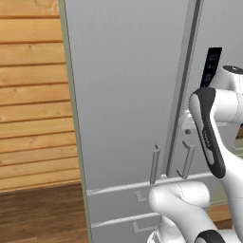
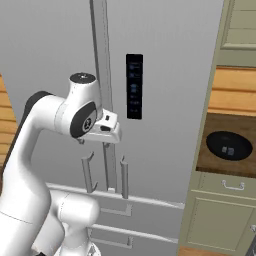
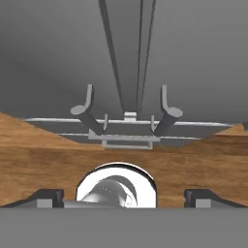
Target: Grab a lemon wedge from the fridge and one ice cube from the ice bowl, and put them in the glass of lemonade.
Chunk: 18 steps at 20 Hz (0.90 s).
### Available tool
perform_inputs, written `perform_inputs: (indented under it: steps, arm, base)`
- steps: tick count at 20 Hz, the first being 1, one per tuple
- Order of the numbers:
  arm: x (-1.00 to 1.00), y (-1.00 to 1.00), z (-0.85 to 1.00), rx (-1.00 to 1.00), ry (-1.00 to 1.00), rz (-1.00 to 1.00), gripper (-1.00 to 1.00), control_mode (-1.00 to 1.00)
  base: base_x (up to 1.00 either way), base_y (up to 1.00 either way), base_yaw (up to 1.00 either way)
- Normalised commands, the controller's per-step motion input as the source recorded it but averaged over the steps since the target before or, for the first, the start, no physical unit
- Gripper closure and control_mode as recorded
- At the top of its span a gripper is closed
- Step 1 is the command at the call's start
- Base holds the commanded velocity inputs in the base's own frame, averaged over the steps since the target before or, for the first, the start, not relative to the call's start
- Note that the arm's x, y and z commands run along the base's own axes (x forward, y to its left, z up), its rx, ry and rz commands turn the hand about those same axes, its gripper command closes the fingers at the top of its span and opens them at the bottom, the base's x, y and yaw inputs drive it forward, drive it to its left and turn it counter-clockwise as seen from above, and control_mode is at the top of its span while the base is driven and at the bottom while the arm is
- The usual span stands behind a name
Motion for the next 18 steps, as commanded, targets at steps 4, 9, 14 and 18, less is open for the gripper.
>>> perform_inputs:
  steps: [4, 9, 14, 18]
  arm:
    - [-0.12, -0.16, 0.00, 0.00, 0.00, 0.00, -1.00, 1.00]
    - [0.00, 0.00, 0.00, 0.00, 0.00, 0.00, -1.00, 1.00]
    - [0.00, 0.00, 0.00, 0.00, 0.00, 0.00, -1.00, 1.00]
    - [0.00, 0.00, 0.00, 0.00, 0.00, 0.00, -1.00, 1.00]
  base:
    - [-0.05, -0.06, 0.00]
    - [-0.40, -0.51, 0.00]
    - [-0.51, -0.33, 0.00]
    - [-0.81, -0.05, 0.00]
